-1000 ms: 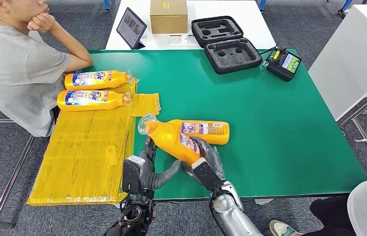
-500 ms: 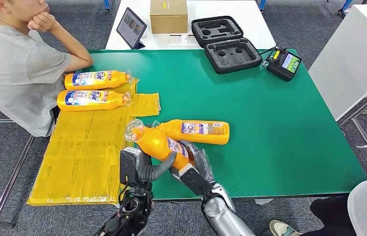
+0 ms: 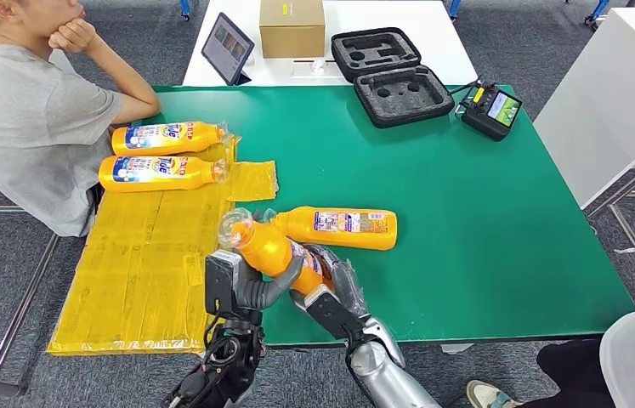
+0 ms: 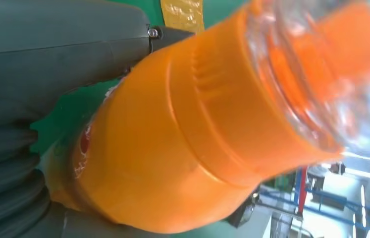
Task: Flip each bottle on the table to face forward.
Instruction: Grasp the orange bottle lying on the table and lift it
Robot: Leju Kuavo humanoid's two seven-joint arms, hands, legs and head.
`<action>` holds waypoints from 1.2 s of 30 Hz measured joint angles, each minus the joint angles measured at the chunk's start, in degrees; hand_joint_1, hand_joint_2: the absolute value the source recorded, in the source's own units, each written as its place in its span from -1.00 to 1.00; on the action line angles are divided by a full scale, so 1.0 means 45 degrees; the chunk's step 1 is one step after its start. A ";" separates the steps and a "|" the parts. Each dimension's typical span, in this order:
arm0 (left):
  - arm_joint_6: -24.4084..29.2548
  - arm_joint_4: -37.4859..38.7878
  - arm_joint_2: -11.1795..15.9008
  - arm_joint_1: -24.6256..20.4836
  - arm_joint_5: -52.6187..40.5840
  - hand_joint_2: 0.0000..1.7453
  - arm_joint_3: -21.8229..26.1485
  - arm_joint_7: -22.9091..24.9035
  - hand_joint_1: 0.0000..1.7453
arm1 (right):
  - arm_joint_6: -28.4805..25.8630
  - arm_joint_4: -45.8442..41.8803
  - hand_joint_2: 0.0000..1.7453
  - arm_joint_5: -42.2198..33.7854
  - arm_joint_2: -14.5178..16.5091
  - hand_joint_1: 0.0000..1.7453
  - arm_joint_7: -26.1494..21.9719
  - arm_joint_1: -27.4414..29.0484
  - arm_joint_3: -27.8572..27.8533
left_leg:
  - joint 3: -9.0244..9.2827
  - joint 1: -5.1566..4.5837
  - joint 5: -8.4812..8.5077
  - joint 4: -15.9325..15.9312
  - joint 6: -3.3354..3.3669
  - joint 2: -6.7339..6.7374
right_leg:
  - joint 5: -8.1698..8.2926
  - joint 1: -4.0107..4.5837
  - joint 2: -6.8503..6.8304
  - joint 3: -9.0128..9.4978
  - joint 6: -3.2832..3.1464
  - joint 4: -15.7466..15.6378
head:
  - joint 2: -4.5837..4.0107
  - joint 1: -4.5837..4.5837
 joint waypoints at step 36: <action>0.3178 -0.2060 0.0984 0.0276 -1.1025 1.00 0.2750 -0.0118 1.00 | -0.0557 0.0650 1.00 -0.0559 0.0139 -1.00 -0.0191 -0.0172 0.0591 | -0.0007 0.0006 0.0011 -0.0002 -0.0014 0.0002 | 0.0000 0.0002 -0.0003 -0.0007 -0.0001 0.0006 | 0.0000 0.0001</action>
